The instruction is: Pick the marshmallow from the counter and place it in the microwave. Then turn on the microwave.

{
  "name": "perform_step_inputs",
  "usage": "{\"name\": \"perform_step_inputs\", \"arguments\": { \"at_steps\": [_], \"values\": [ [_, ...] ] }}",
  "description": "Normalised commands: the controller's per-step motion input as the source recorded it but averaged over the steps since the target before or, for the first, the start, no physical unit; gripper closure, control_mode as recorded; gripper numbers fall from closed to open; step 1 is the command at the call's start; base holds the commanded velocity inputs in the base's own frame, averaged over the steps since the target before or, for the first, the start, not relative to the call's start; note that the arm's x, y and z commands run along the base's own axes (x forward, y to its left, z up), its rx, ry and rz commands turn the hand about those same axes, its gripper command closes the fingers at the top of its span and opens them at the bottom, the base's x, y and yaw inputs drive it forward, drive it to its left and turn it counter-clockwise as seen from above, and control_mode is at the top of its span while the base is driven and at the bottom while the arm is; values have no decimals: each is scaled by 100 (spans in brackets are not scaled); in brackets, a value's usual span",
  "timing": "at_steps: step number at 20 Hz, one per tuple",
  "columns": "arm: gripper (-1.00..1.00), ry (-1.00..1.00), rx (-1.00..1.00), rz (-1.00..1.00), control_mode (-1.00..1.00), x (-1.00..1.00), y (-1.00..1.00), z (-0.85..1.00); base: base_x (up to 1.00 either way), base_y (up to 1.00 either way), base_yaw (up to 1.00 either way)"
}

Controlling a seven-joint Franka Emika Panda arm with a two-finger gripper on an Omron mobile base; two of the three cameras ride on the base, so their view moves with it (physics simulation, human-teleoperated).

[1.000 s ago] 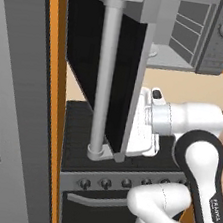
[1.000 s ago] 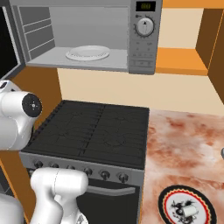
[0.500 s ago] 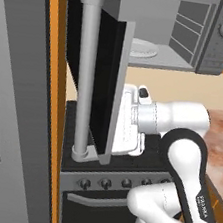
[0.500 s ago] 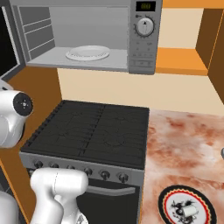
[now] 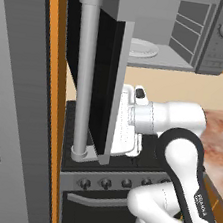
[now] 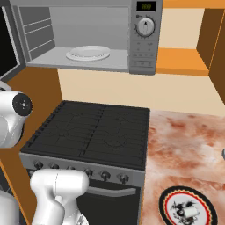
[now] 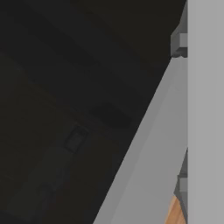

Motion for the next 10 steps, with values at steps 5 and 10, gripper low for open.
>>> {"name": "perform_step_inputs", "arguments": {
  "at_steps": [5, 10],
  "values": [
    [-100, 0, -3, 1, -100, 0, -33, -13, 0, 0, 0],
    [-100, 0, -1, 0, -100, -9, -47, -10, 0, 0, 0]
  ]
}}
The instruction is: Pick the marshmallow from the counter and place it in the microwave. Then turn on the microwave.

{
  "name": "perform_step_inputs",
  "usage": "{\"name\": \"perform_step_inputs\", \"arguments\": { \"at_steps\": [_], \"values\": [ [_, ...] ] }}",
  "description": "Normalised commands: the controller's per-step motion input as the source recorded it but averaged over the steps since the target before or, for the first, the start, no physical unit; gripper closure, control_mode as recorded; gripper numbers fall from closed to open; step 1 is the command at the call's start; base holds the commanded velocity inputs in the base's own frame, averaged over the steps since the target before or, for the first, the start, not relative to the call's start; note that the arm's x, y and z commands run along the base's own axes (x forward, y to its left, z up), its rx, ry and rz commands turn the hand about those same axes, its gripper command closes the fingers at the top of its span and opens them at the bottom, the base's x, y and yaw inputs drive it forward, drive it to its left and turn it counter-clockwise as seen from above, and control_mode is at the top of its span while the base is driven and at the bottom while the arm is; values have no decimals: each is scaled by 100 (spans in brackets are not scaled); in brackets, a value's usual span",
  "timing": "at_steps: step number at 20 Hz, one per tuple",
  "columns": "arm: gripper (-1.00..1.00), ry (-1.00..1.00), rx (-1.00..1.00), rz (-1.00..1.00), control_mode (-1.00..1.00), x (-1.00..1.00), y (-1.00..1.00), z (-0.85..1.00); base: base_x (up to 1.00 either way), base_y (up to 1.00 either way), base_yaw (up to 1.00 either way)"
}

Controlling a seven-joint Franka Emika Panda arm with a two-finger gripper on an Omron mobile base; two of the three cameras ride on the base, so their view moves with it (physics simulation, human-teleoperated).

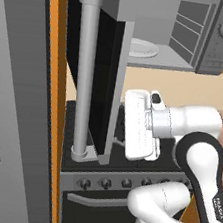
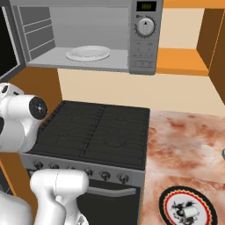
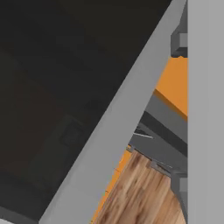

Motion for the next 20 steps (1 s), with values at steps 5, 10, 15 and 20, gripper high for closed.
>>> {"name": "perform_step_inputs", "arguments": {
  "at_steps": [5, 10, 15, 20],
  "values": [
    [-100, 0, 0, 1, -100, -4, -44, -9, 0, 0, 0],
    [-100, 1, 0, 2, -100, 0, -35, -5, 0, 0, 0],
    [-100, 13, 0, -9, -100, 0, -22, -4, 0, 0, 0],
    [-100, 13, 0, -21, -100, 0, -28, -1, 0, 0, 0]
  ]
}}
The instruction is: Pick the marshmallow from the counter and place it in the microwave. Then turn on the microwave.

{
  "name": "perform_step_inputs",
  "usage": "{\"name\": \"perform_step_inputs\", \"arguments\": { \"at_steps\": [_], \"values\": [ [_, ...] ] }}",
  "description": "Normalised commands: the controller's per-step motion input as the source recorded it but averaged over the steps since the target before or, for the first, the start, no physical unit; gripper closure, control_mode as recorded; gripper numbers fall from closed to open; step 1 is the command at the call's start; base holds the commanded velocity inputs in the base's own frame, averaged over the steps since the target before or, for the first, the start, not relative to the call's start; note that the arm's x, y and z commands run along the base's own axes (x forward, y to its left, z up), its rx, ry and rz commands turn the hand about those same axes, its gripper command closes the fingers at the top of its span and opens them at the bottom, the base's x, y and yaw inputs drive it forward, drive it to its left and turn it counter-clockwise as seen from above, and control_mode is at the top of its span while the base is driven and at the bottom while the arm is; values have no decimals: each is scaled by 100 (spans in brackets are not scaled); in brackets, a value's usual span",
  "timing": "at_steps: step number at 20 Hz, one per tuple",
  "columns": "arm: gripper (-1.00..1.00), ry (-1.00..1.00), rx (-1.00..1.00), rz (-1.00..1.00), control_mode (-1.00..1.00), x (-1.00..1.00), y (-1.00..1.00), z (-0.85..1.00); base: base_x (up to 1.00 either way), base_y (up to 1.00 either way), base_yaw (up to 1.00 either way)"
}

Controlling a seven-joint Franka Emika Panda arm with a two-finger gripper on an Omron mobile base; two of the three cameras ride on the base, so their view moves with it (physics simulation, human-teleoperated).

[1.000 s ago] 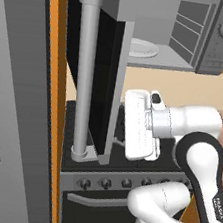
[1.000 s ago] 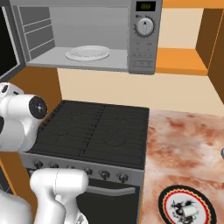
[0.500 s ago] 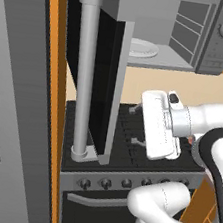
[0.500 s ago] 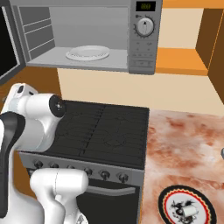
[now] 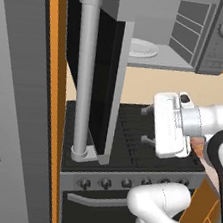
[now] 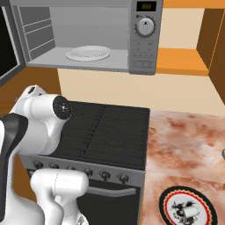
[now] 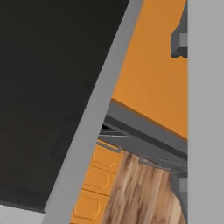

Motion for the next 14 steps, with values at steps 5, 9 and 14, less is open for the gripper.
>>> {"name": "perform_step_inputs", "arguments": {
  "at_steps": [5, 9, 14],
  "values": [
    [-100, 15, 0, -21, -100, 0, -32, 0, 0, 0, 0],
    [-100, 15, 0, -18, -100, 0, -27, 0, 0, 0, 0],
    [-100, 13, 0, -18, -100, 0, -19, 0, 0, 0, 0]
  ]
}}
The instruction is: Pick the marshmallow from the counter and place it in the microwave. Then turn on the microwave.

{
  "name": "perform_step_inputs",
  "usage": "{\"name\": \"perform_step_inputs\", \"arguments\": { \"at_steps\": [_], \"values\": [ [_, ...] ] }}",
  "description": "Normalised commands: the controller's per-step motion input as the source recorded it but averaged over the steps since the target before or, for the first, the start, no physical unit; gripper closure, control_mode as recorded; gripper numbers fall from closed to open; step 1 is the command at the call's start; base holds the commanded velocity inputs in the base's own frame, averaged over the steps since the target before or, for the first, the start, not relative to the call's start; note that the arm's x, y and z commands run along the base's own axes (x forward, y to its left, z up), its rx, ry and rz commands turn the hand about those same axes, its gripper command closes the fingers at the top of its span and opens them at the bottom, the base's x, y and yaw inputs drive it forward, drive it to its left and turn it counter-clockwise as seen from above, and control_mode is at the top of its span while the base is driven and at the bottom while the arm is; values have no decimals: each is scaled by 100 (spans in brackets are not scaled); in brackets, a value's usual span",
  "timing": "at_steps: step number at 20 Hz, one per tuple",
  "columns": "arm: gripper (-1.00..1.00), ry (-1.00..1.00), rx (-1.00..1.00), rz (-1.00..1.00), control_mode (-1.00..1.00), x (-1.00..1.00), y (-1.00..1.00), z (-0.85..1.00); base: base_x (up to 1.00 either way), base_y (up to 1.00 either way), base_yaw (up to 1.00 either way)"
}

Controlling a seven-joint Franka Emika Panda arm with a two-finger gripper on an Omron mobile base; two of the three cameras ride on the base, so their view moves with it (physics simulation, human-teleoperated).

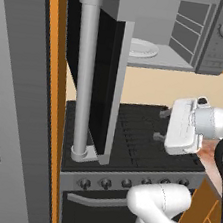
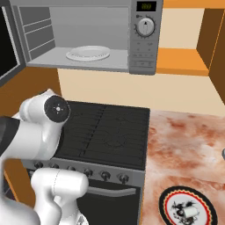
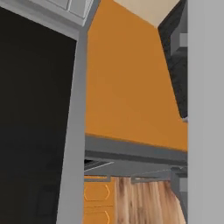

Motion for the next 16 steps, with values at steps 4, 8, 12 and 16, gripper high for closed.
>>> {"name": "perform_step_inputs", "arguments": {
  "at_steps": [4, 8, 12, 16],
  "values": [
    [-100, 13, 0, -16, -100, 0, -11, 0, 0, 0, 0],
    [-100, 14, 0, -18, -100, 1, -16, 0, 0, 0, 0],
    [-100, 11, 0, -18, -100, 7, -17, 0, 0, 0, 0],
    [-100, 7, 0, -16, -100, 6, -20, 0, 0, 0, 0]
  ]
}}
